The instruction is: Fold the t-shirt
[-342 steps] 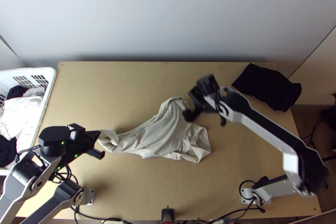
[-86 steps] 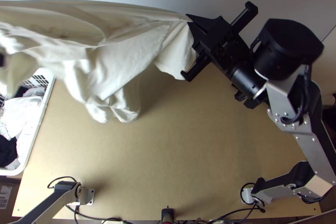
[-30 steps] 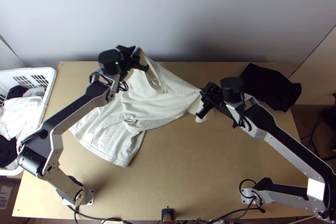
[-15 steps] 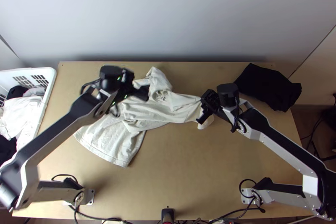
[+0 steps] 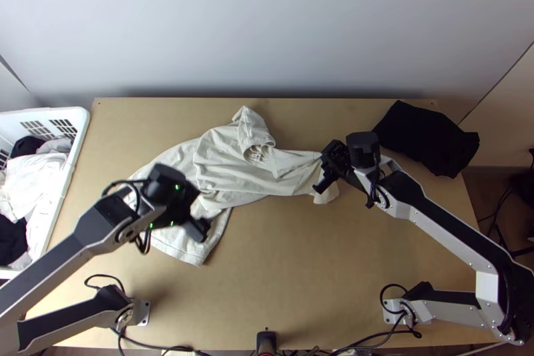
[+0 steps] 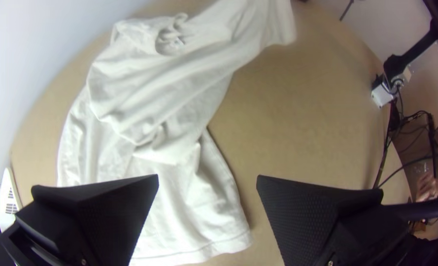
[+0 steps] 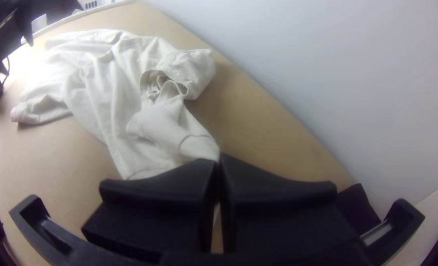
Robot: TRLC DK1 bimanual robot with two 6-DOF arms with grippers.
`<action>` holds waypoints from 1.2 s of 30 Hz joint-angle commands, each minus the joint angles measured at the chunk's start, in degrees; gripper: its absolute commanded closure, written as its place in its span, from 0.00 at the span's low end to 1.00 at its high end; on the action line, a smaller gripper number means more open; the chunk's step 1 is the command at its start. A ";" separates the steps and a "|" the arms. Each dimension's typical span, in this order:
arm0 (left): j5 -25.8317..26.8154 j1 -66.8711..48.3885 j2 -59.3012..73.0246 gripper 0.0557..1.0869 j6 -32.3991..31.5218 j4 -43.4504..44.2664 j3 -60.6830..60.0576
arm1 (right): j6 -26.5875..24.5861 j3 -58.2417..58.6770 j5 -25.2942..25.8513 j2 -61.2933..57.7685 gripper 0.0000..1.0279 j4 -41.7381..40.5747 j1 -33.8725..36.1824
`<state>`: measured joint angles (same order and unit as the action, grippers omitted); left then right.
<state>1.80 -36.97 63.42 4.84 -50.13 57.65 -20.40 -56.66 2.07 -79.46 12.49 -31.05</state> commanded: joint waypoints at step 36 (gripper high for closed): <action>0.22 -4.95 0.21 0.96 1.66 8.64 -20.38 | 1.51 2.35 0.04 1.77 0.97 0.96 1.25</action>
<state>1.96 -43.42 62.94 6.26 -43.40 35.79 -18.85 -54.83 2.09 -77.93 13.41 -29.87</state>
